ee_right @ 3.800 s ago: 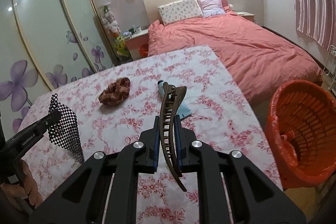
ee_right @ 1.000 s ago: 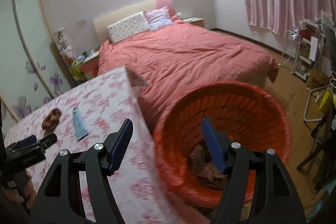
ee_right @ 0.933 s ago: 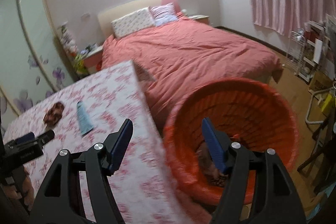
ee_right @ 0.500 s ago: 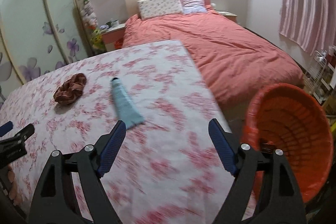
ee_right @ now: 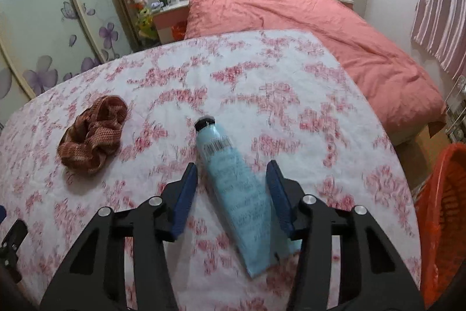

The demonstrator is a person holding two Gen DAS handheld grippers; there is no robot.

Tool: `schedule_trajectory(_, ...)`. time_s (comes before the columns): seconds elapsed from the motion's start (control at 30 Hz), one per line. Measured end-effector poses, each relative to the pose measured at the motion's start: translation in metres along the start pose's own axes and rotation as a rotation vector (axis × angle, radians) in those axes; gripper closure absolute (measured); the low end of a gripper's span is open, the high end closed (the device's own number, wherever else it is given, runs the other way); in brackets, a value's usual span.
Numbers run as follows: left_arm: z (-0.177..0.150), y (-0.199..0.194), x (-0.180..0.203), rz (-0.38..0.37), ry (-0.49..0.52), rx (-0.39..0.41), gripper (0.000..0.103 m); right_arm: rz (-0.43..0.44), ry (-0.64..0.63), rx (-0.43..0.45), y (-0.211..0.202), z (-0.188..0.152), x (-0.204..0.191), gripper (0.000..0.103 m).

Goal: Collect trash
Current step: 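Grasp the brown plaid scrunchie with the left tool while the right tool grasps the light-blue tube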

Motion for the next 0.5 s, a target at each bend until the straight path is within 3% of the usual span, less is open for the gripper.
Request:
schedule_trajectory(0.07, 0.001, 0.003, 0.003, -0.015, -0.004, -0.006, 0.004, -0.005, -0.008, -0.001, 0.0, 0.0, -0.001, 0.071)
schedule_trajectory(0.13, 0.001, 0.004, 0.008, -0.03, -0.004, -0.01, 0.004, 0.003, 0.0, 0.001, -0.002, -0.001, -0.001, 0.073)
schedule_trajectory(0.37, 0.014, 0.0, 0.041, -0.089, 0.014, 0.028, 0.004, 0.028, 0.056, -0.036, -0.026, -0.027, 0.014, 0.073)
schedule_trajectory(0.5, 0.034, 0.003, 0.069, -0.082, 0.051, 0.067, 0.004, 0.028, 0.059, -0.023, -0.043, -0.047, 0.022, 0.073)
Point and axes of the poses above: each gripper's, at about its wrist camera, not at the fingertips, and y roughly the way its jaws point, x to its right, z to its top, the point moved 8 cm from there along y, roughly the way its jaws point, and after that the axes turned 5 degrees about z, right-handed, at the moved point
